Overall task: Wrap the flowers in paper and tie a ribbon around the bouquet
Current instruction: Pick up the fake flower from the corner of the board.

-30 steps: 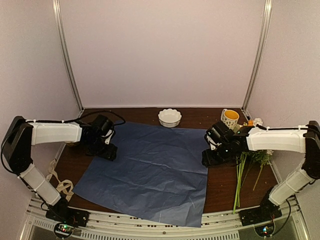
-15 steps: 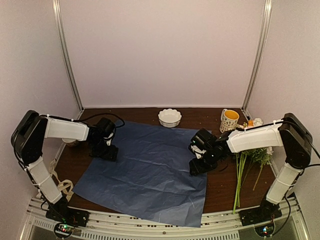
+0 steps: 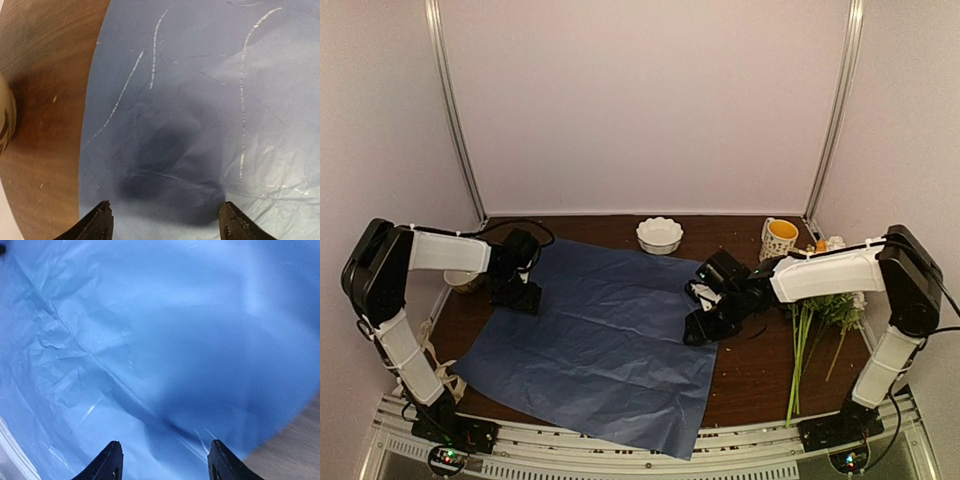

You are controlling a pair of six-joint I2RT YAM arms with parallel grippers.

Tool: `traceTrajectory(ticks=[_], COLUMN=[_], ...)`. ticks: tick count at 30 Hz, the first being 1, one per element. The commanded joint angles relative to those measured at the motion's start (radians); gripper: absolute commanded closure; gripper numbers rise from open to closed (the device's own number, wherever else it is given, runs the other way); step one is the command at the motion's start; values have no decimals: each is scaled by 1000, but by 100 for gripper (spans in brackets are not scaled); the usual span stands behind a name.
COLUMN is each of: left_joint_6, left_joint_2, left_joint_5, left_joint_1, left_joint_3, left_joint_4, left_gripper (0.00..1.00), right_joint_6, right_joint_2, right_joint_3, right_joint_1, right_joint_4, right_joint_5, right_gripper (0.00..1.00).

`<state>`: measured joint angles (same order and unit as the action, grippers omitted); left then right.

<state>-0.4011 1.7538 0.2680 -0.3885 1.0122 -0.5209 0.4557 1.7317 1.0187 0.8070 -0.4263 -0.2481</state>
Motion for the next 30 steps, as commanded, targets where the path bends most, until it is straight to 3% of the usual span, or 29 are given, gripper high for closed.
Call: traceTrajectory(ticks=[1, 8, 16, 23, 27, 30], left_joint_6=[36, -11, -48, -52, -40, -24], left_joint_2=[-90, -188, -181, -67, -50, -38], left_joint_5=[41, 23, -42, -66, -7, 4], left_joint_1=[2, -85, -118, -120, -113, -109], left_joint_3=[-15, -92, -204, -204, -166, -148], left_joint_4=[-83, -100, -17, 37, 16, 8], left_gripper=[24, 24, 24, 24, 22, 22], right_joint_6=[-4, -46, 11, 21, 6, -12], right_joint_2=[-160, -282, -438, -371, -306, -268], right_joint_3=[-37, -82, -217, -261, -257, -253], right_joint_1=[-77, -189, -410, -580, -608, -609], right_joint_4=[-55, -169, -142, -66, -53, -48], right_joint_5=[12, 138, 361, 330, 315, 296], right_gripper=[40, 38, 55, 61, 62, 70])
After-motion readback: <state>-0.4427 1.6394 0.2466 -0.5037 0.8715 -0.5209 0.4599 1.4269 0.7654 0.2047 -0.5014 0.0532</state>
